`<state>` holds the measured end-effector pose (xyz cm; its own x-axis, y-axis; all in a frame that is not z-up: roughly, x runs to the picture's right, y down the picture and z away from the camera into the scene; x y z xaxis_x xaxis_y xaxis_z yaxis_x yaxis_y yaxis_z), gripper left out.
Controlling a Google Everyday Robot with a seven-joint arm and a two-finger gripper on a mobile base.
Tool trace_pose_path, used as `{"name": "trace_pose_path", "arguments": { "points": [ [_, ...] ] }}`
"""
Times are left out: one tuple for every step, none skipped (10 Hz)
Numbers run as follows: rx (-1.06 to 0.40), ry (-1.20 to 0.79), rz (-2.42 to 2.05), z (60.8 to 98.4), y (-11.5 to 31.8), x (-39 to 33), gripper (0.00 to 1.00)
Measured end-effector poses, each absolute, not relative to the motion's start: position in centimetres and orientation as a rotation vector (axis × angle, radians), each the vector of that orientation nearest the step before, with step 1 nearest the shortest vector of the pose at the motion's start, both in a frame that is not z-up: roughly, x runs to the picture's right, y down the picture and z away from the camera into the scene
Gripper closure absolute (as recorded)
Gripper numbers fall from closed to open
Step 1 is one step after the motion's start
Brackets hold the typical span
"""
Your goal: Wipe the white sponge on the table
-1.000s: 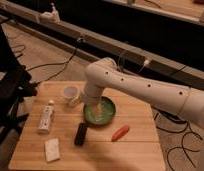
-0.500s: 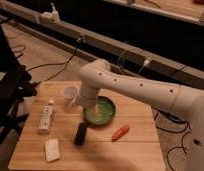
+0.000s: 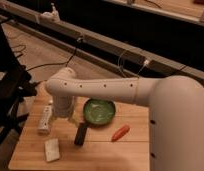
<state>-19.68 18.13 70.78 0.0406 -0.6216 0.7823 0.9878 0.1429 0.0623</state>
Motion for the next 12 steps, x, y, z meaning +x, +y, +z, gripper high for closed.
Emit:
{"name": "trace_pose_path", "arguments": {
  "points": [
    [-0.602,-0.816,-1.372,70.7,19.3,-21.7,0.20],
    [-0.607,-0.864,-1.382,70.7,20.8,-23.9,0.20],
    [-0.618,-0.922,-1.386,70.5,22.5,-26.0,0.20],
    [-0.622,-0.965,-1.386,70.3,23.8,-27.5,0.20],
    [-0.620,-1.001,-1.385,70.2,24.7,-28.6,0.20],
    [-0.618,-1.001,-1.384,70.2,24.6,-28.6,0.20],
    [-0.619,-1.000,-1.382,70.2,24.6,-28.5,0.20],
    [-0.618,-1.000,-1.382,70.2,24.5,-28.5,0.20],
    [-0.619,-0.997,-1.384,70.3,24.5,-28.5,0.20],
    [-0.645,-0.985,-1.388,70.6,24.7,-28.1,0.20],
    [-0.683,-0.976,-1.387,71.0,25.3,-27.5,0.20],
    [-0.716,-0.978,-1.383,71.3,25.9,-27.2,0.20]
  ]
}}
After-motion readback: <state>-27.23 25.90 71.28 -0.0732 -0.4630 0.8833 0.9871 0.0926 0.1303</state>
